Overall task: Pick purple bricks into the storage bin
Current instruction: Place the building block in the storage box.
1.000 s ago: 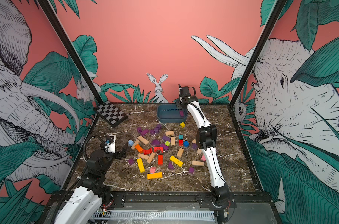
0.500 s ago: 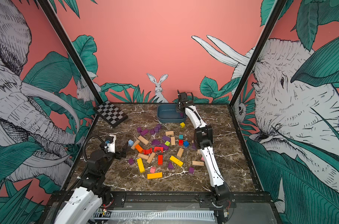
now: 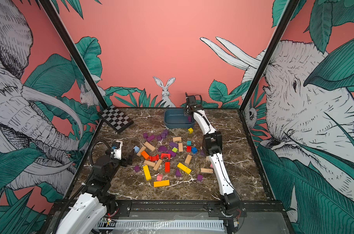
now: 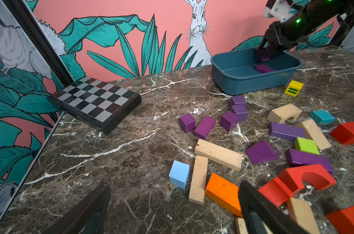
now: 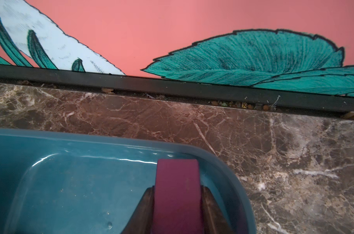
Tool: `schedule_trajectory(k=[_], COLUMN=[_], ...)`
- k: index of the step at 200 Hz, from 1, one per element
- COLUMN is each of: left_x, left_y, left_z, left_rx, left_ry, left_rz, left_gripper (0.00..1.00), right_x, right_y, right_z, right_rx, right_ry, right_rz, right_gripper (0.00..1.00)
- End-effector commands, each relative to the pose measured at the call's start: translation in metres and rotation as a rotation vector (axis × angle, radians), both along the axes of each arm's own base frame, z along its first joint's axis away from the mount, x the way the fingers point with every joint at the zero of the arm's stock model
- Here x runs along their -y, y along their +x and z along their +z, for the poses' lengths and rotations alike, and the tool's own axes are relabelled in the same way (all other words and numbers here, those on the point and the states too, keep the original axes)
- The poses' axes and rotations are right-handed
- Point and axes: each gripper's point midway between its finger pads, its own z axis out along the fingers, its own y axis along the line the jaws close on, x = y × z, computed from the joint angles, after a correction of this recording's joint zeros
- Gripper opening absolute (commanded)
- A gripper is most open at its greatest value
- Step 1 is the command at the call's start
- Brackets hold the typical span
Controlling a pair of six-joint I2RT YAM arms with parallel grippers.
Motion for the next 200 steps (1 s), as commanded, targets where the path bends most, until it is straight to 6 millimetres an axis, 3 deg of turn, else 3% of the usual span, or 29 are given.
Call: schedule_trajectory(k=[1, 29, 84, 134, 174, 200], left_x=[-0.001, -0.002, -0.003, -0.003, -0.003, -0.004], left_y=[0.001, -0.001, -0.002, -0.003, -0.003, -0.004], left_z=[0.008, 0.009, 0.009, 0.010, 0.010, 0.010], left_rx=[0.027, 0.034, 0.041, 0.047, 0.049, 0.051], left_ry=[-0.014, -0.017, -0.020, -0.021, -0.021, -0.023], left_rz=[0.011, 0.017, 0.018, 0.017, 0.017, 0.021], left_gripper=[0.99, 0.99, 0.99, 0.99, 0.99, 0.99], right_x=[0.000, 0.000, 0.001, -0.001, 0.000, 0.016], right_y=[0.003, 0.002, -0.003, -0.012, -0.034, -0.065], right_z=[0.018, 0.023, 0.040, 0.070, 0.097, 0.099], right_rx=[0.043, 0.044, 0.054, 0.079, 0.090, 0.046], right_ry=[-0.008, -0.009, -0.016, -0.004, -0.010, -0.046], right_rz=[0.004, 0.013, 0.020, 0.047, 0.069, 0.056], right_gripper=[0.30, 0.36, 0.38, 0.42, 0.45, 0.46])
